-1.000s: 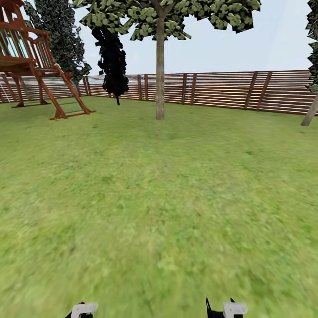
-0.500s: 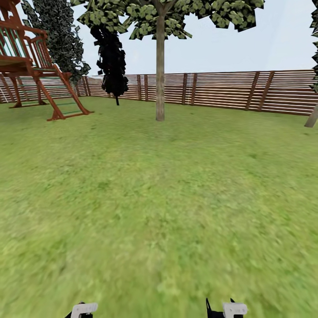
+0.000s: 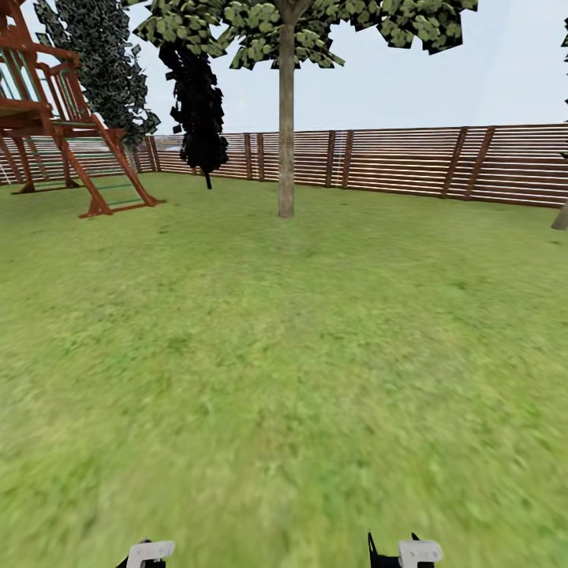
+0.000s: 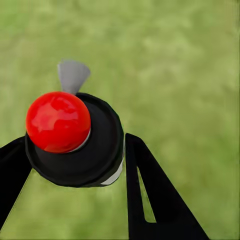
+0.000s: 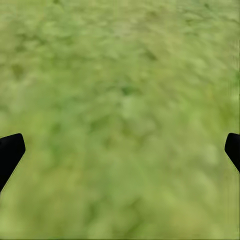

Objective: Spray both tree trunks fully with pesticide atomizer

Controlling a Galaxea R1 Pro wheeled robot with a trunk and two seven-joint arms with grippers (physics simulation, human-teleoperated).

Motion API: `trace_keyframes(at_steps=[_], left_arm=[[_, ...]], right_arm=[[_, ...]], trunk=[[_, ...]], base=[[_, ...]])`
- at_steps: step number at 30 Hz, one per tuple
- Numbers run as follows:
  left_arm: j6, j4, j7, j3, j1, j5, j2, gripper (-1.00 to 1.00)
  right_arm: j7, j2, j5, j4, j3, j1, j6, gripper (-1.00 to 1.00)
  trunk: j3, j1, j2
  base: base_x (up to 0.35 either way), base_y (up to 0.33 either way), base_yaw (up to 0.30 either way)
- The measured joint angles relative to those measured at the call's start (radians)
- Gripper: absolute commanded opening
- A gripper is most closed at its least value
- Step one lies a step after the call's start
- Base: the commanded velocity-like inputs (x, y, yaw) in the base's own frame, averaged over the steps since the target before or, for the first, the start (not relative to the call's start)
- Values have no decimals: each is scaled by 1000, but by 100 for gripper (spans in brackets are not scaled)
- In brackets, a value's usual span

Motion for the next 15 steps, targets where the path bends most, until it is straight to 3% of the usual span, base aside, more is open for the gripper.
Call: trace_keyframes(at_steps=[15], left_arm=[[0,0,0,0,0,0,0,-100]], right_arm=[[0,0,0,0,0,-1,0,100]], trunk=[[0,0,0]], base=[[338,0,0]])
